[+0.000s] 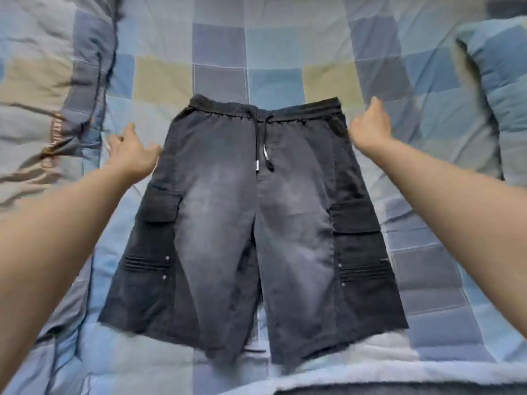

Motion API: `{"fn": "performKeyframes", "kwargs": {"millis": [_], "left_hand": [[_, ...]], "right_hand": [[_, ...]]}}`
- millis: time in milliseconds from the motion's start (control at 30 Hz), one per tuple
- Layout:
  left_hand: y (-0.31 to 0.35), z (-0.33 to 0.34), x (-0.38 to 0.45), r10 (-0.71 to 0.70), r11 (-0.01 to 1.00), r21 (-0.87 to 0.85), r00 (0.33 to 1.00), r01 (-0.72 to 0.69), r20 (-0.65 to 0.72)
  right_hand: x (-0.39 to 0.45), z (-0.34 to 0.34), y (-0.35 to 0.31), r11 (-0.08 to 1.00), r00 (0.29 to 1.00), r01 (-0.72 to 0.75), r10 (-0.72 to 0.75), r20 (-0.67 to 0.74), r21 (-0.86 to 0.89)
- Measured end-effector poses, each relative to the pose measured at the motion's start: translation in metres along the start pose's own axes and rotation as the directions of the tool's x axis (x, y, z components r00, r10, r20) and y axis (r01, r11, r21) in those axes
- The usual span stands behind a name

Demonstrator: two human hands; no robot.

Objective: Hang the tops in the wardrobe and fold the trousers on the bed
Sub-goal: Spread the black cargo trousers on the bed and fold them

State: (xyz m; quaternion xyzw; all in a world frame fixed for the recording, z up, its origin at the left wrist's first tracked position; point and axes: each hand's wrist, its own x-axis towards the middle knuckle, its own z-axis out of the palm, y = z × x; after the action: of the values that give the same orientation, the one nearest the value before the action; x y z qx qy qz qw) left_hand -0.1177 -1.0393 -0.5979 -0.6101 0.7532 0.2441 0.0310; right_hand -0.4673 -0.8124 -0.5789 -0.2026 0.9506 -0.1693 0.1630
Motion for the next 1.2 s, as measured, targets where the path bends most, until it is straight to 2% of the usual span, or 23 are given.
{"fn": "performKeyframes", "kwargs": {"millis": [100,200,267,333,400,467,567,667,733,767,833,900,967,1067,1133,1200], "left_hand": [[-0.054,0.043,-0.044,-0.153,0.988,0.041,0.967,0.148,0.202],[-0.116,0.069,-0.091,-0.325,0.946,0.103,0.906,0.308,0.271],[-0.150,0.076,-0.115,-0.384,0.923,0.138,0.887,0.360,0.257],[-0.173,0.079,-0.133,-0.373,0.928,0.113,0.901,0.356,0.221],[-0.189,0.081,-0.148,-0.347,0.937,0.043,0.908,0.347,0.234],[-0.206,0.081,-0.157,-0.314,0.945,-0.011,0.912,0.328,0.266],[-0.223,0.074,-0.162,-0.255,0.943,-0.150,0.934,0.297,0.251],[-0.234,0.060,-0.171,-0.165,0.930,-0.297,0.968,0.217,0.189],[-0.241,0.048,-0.177,-0.153,0.895,-0.395,0.974,0.208,0.167],[-0.247,0.041,-0.181,-0.161,0.880,-0.423,0.974,0.216,0.162],[-0.258,0.026,-0.186,-0.166,0.879,-0.428,0.976,0.210,0.139],[-0.270,0.016,-0.191,-0.113,0.949,-0.284,0.988,0.138,0.104],[-0.277,0.012,-0.199,-0.038,0.999,0.001,0.991,0.039,0.126],[-0.268,0.022,-0.220,0.050,0.953,0.287,0.982,-0.102,0.181],[-0.245,0.036,-0.235,0.176,0.895,0.382,0.970,-0.229,0.169],[-0.212,0.057,-0.249,0.290,0.880,0.330,0.936,-0.343,0.199]], "right_hand": [[-0.058,0.046,0.031,0.999,0.981,0.020,-0.014,0.195,-0.031],[-0.124,0.081,0.066,0.999,0.976,0.050,-0.046,0.215,-0.013],[-0.173,0.099,0.075,0.992,0.971,0.102,-0.115,0.211,0.070],[-0.223,0.114,0.074,0.969,0.945,0.144,-0.195,0.262,0.200],[-0.269,0.130,0.071,0.953,0.905,0.105,-0.210,0.369,0.286],[-0.310,0.147,0.065,0.950,0.860,-0.054,-0.112,0.499,0.307],[-0.342,0.169,0.059,0.944,0.772,-0.273,0.100,0.628,0.185],[-0.356,0.184,0.045,0.885,0.687,-0.427,0.184,0.703,0.185],[-0.361,0.190,0.039,0.872,0.689,-0.450,0.203,0.696,0.192],[-0.365,0.189,0.036,0.877,0.712,-0.438,0.204,0.672,0.198],[-0.373,0.191,0.038,0.861,0.710,-0.467,0.227,0.667,0.203],[-0.386,0.191,0.046,0.808,0.638,-0.556,0.267,0.722,0.193],[-0.402,0.189,0.056,0.788,0.577,-0.594,0.277,0.769,0.162],[-0.411,0.181,0.079,0.747,0.543,-0.645,0.302,0.783,0.159],[-0.406,0.168,0.097,0.698,0.556,-0.689,0.333,0.761,0.197],[-0.390,0.153,0.120,0.711,0.635,-0.664,0.372,0.677,0.231]]}}
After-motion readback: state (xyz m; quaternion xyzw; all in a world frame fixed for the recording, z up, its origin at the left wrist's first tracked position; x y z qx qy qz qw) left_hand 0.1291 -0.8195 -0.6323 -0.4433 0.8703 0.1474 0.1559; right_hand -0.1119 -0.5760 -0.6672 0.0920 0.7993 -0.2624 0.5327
